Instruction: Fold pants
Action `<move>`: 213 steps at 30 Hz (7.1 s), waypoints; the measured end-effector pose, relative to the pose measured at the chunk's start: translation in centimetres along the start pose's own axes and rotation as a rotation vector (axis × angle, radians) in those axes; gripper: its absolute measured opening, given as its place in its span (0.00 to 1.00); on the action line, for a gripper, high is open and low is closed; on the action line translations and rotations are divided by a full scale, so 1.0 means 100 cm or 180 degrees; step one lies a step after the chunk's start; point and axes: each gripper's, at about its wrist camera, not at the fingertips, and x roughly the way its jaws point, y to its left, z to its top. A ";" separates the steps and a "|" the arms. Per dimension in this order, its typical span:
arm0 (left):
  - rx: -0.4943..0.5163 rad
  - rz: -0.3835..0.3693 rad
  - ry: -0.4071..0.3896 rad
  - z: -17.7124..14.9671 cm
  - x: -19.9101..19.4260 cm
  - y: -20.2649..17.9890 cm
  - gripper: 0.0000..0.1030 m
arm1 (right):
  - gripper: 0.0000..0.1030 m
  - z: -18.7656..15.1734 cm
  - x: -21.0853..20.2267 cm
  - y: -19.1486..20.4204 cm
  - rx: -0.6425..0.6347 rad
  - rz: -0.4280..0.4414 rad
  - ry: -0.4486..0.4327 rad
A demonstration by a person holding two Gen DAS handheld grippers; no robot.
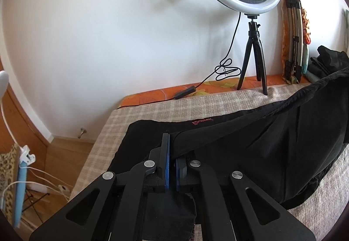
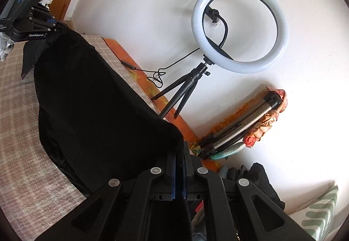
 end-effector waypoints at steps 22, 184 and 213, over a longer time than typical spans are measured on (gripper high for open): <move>0.0363 0.0186 0.0593 -0.001 0.118 -0.026 0.02 | 0.68 -0.040 0.098 -0.118 0.1137 0.0364 0.0264; -0.1576 -0.0392 0.0807 -0.152 0.064 0.160 0.51 | 0.48 0.253 0.198 0.180 0.0588 0.2588 0.0209; -0.1778 -0.0581 0.0719 -0.155 0.064 0.169 0.51 | 0.00 0.270 0.262 0.239 0.0081 0.2481 0.0325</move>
